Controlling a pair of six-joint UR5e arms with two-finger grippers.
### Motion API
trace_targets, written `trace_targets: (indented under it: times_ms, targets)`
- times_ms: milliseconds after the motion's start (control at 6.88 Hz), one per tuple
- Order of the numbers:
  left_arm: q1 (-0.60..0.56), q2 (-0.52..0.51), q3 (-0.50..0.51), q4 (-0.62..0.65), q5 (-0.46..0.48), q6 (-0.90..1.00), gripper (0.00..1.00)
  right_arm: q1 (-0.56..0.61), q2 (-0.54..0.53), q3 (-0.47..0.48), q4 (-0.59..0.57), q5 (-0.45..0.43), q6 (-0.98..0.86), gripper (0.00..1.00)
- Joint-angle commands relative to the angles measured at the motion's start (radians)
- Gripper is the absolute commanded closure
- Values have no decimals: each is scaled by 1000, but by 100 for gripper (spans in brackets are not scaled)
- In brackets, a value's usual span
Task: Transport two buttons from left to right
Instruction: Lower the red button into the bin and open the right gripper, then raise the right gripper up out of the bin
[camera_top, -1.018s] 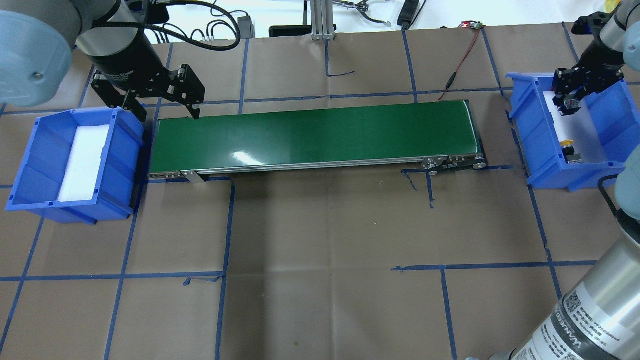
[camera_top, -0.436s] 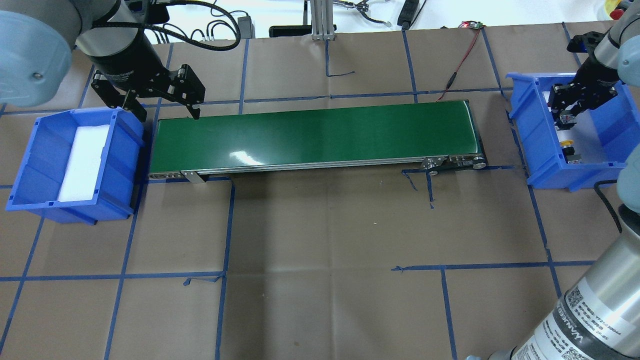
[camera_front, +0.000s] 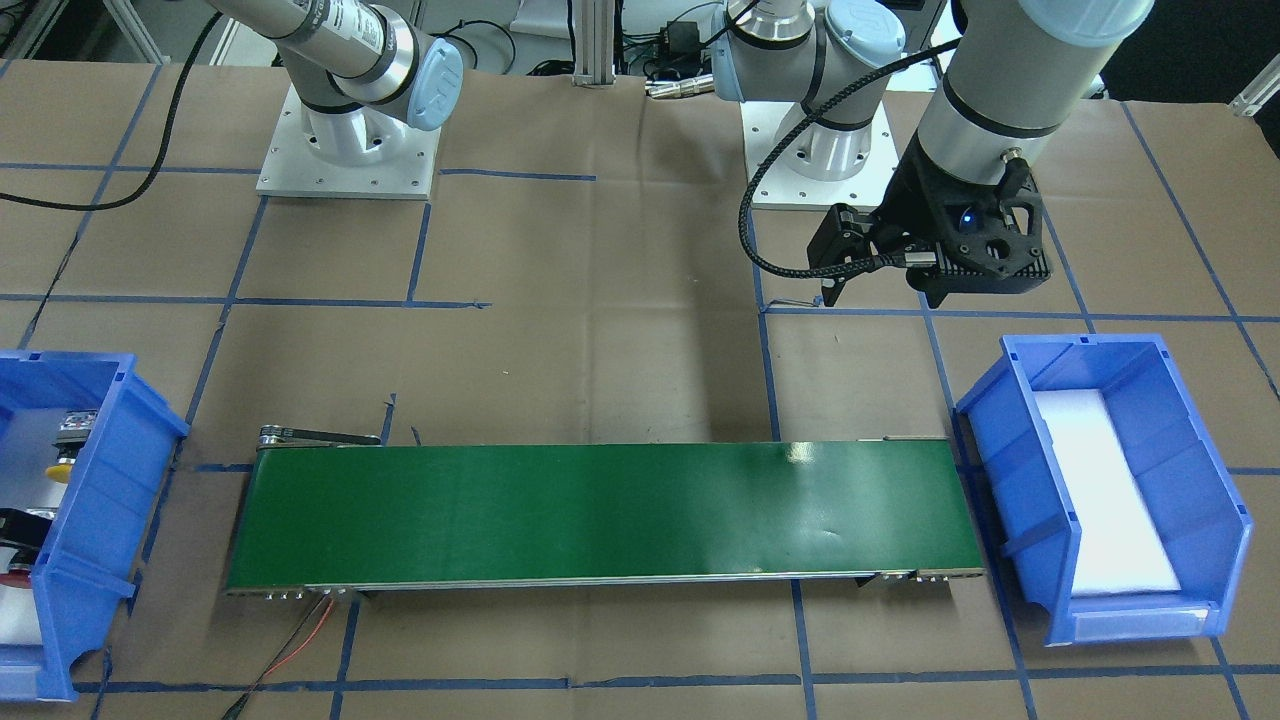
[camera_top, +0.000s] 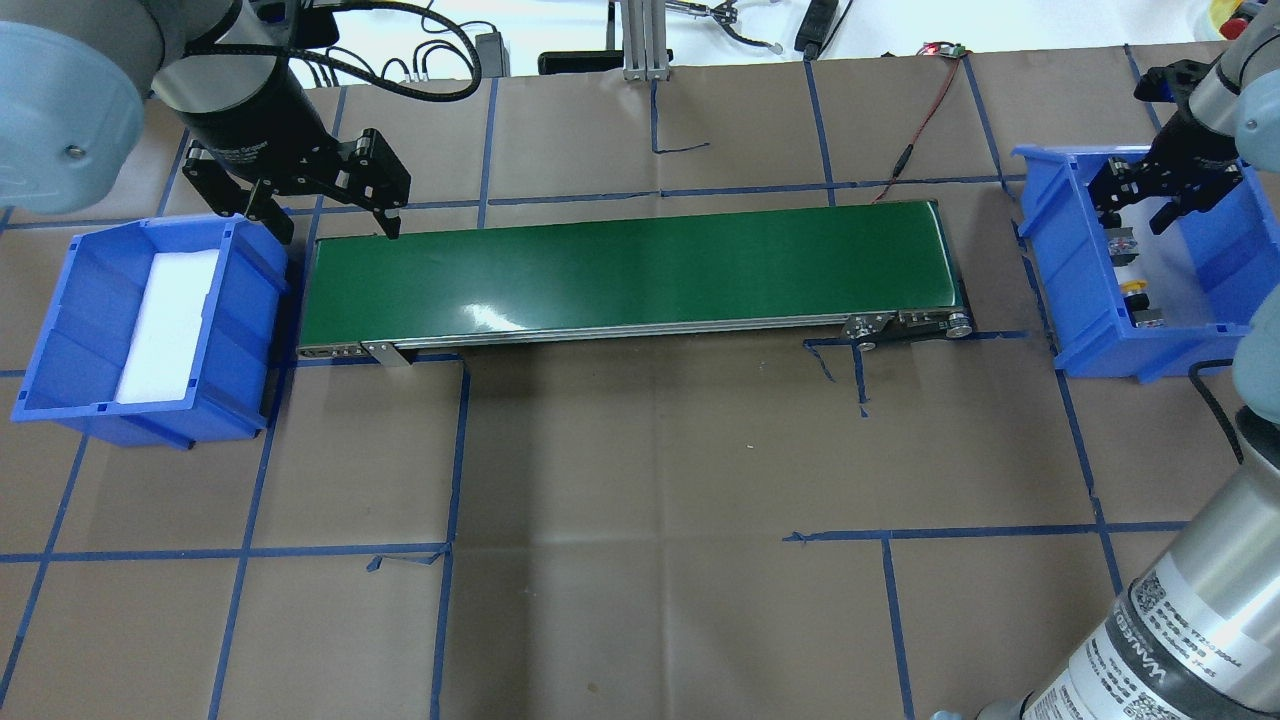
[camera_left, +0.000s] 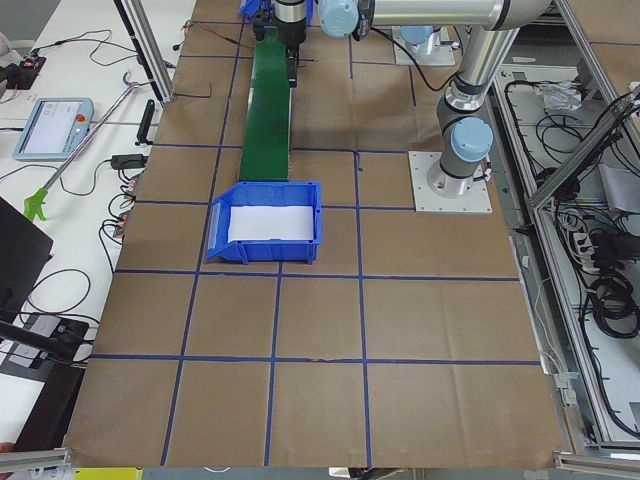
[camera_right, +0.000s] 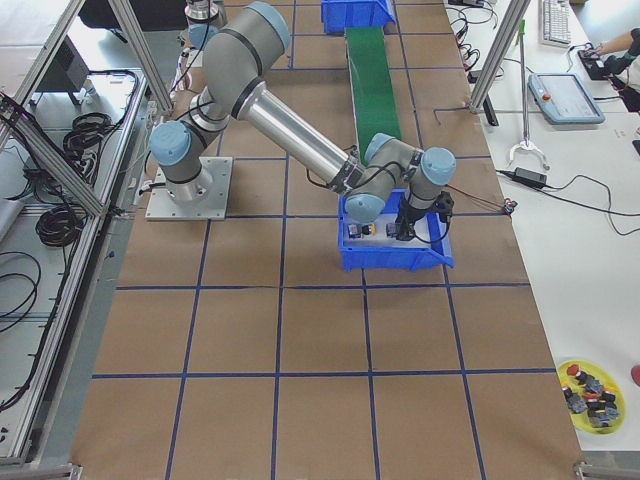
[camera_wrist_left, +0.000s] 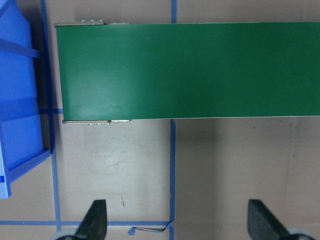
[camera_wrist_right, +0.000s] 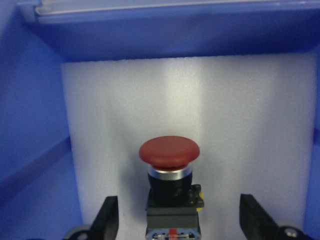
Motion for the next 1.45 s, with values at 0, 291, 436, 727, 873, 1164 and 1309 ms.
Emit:
trace_targets:
  times_ms: [0, 291, 436, 727, 873, 1164, 1309]
  targets:
    - [0, 0, 0, 0, 1, 0, 0, 2, -19, -15, 1, 0, 0, 1]
    - [0, 2, 0, 0, 1, 0, 0, 11, -105, -49, 25, 12, 0, 1]
    - [-1, 2, 0, 0, 1, 0, 0, 14, -169, -46, 27, 76, -3, 1]
    - [-1, 2, 0, 0, -1, 0, 0, 61, -278, -43, 25, 110, -11, 0]
    - [-1, 3, 0, 0, -4, 0, 0, 130, -330, -35, 32, 99, -3, 0]
    - [-1, 3, -2, 0, -7, -3, 0, 285, -399, -38, 171, 81, 135, 0]
    - [-1, 3, -2, 0, -5, -2, 0, 354, -404, -37, 250, 78, 256, 0]
